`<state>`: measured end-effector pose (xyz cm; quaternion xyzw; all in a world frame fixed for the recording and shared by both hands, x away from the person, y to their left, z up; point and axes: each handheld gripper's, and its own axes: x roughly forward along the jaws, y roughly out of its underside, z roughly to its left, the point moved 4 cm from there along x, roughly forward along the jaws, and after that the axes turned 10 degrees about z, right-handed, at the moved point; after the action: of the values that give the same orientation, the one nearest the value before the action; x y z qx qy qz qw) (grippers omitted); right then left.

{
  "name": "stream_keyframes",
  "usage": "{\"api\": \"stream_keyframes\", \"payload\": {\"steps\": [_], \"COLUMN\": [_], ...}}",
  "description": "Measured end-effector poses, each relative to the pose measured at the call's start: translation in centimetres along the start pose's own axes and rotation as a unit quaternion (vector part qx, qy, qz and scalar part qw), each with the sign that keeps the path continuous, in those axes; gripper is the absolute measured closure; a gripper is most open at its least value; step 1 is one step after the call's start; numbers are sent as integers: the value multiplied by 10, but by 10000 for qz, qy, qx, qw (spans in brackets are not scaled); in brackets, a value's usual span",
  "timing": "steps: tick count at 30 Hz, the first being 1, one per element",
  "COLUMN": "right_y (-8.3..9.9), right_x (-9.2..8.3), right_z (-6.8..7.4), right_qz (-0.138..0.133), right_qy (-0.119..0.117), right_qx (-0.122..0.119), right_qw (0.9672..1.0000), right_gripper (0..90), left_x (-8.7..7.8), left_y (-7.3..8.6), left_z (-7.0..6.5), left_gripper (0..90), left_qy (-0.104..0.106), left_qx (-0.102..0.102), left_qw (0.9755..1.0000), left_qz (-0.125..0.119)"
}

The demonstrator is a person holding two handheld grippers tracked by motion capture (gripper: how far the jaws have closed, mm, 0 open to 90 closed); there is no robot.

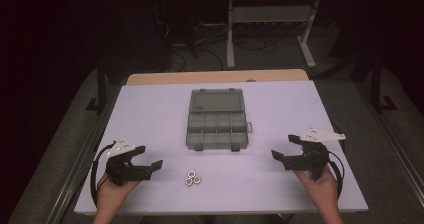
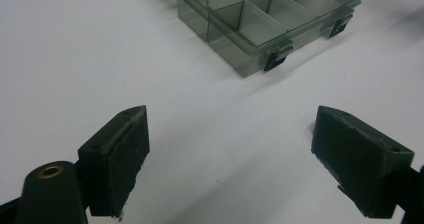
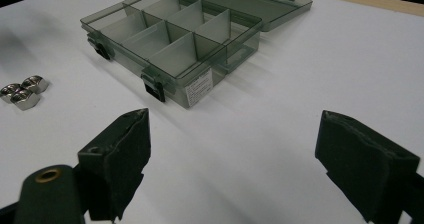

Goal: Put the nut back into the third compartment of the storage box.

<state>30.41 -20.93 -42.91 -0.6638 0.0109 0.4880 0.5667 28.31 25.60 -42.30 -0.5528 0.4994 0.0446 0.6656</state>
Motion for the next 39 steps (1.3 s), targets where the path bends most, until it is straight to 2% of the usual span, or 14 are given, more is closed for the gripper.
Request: {"api": "stream_keyframes", "payload": {"steps": [6, 14, 21, 28, 29, 32, 36, 39], "right_y": [-1, -2, -6, -11, -12, -14, -19, -24], "right_x": [4, 4, 7, 5, 5, 5, 6, 6], "right_z": [-1, 1, 7, 15, 17, 21, 23, 27], "right_qz": [25, 26, 66, 78, 79, 159, 405, 442], "right_qy": [-55, -90, -94, -102, -99, -94, -141, -167], "right_qx": [-16, -6, -124, -249, -274, -384, -367, -491], "right_qw": [10000, 10000, 9999, 9996, 9995, 9991, 9984, 9977], "right_gripper": [134, 134, 134, 137, 138, 159, 167, 172], "left_x": [-4, -6, -6, -4, -3, -3, -3, -3], "left_y": [2, 3, 3, 1, 1, 1, 0, 1], "left_z": [2, 0, -1, -4, -5, -6, -4, -4], "left_gripper": [152, 152, 152, 152, 152, 152, 152, 152], "left_qy": [-26, -43, 6, 21, 35, 59, 58, 80], "left_qx": [-62, -23, -71, 44, 11, -4, 24, -33], "left_qw": [10000, 10000, 9999, 10000, 10000, 10000, 10000, 9999], "left_qz": [-44, -46, -77, -61, -63, -52, -72, -77]}}
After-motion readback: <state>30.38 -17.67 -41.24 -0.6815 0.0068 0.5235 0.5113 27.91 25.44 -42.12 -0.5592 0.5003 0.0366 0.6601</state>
